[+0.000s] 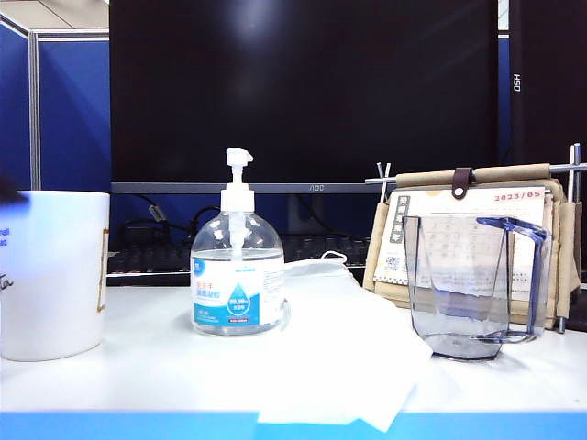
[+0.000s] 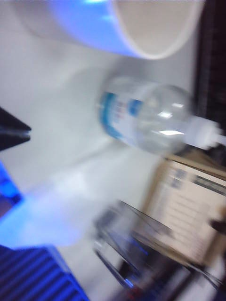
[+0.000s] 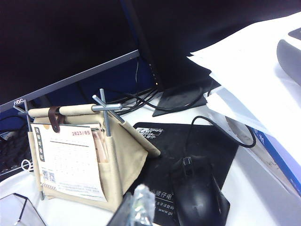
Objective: Swap the positions of the transparent plastic cup and the white ceramic cup.
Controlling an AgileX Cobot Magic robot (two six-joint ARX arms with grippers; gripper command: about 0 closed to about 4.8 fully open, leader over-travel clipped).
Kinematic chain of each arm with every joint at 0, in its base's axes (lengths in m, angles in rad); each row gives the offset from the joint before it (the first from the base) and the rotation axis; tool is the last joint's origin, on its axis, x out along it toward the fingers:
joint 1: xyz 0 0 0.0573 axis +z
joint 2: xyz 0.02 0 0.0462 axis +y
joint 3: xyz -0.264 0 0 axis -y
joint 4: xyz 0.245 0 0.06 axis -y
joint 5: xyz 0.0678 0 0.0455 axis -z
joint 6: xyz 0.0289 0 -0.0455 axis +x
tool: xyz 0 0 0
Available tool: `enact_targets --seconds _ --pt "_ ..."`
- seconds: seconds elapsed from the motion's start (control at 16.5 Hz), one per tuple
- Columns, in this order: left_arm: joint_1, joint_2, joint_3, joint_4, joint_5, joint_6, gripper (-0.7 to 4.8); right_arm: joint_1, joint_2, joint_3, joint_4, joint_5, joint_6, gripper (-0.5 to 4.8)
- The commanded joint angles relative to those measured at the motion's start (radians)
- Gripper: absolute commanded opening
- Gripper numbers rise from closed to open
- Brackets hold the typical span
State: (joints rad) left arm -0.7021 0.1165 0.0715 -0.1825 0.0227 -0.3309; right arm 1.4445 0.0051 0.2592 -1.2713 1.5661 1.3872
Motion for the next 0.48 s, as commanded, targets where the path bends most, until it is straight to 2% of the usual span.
enact_targets --seconds 0.06,0.12,0.18,0.24,0.36,0.48 --pt "0.031 -0.112 -0.031 0.052 0.018 0.004 -0.04 0.000 -0.001 -0.012 -0.011 0.002 -0.001 -0.01" --pt "0.076 -0.112 -0.040 0.058 0.045 0.006 -0.03 -0.002 -0.001 -0.013 -0.011 0.002 0.000 -0.01" --pt "0.171 -0.112 -0.061 0.068 0.097 0.006 -0.03 -0.032 -0.001 -0.013 -0.012 0.002 0.000 -0.01" --pt "0.270 -0.112 -0.061 0.020 0.138 0.006 -0.03 -0.082 -0.001 -0.013 -0.008 0.002 -0.001 -0.01" --pt "0.487 -0.112 -0.061 0.019 0.137 0.006 -0.03 -0.222 -0.001 -0.013 -0.011 0.002 0.000 -0.01" --pt "0.667 -0.112 -0.061 0.019 0.127 0.006 -0.03 -0.372 -0.001 -0.013 -0.011 0.002 -0.001 -0.01"
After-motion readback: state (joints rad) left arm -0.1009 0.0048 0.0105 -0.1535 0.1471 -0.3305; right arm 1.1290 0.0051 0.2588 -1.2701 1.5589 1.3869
